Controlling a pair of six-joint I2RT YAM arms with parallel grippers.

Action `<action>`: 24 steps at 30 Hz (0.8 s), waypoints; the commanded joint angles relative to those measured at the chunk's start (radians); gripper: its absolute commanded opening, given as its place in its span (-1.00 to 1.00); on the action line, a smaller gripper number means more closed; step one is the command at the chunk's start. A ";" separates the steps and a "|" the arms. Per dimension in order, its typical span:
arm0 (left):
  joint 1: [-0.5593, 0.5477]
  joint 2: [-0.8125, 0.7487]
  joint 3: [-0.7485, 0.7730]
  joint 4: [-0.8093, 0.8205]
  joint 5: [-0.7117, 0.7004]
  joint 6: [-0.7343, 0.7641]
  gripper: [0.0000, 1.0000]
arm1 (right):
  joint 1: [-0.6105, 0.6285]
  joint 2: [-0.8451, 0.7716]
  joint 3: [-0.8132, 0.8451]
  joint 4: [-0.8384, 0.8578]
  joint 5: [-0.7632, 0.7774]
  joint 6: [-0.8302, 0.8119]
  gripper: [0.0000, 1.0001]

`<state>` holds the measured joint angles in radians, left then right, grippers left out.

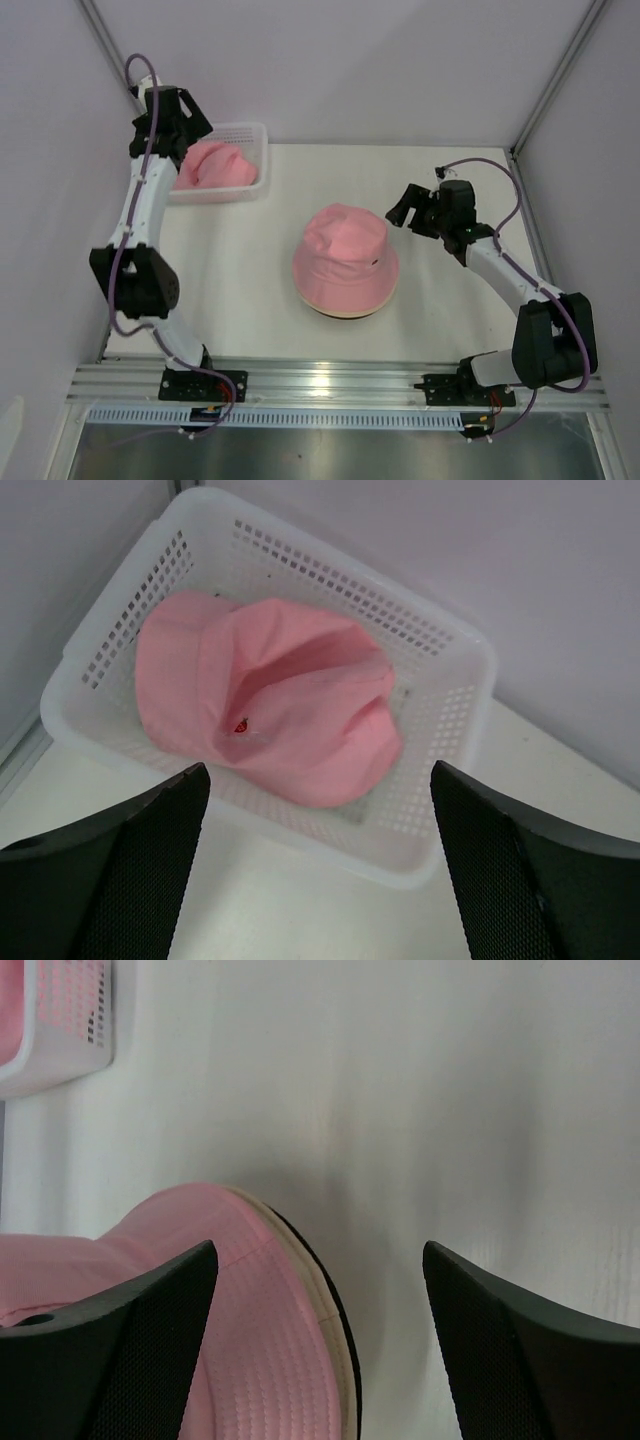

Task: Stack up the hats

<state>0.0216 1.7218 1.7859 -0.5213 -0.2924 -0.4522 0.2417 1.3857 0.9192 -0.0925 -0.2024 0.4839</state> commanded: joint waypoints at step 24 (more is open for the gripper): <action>0.014 0.705 0.590 -0.235 0.090 0.185 0.65 | -0.101 0.190 0.222 0.014 -0.023 0.002 0.70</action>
<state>0.0315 2.4157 2.3268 -0.7715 -0.1886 -0.2794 0.1463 1.5604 1.0809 -0.0937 -0.1944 0.4721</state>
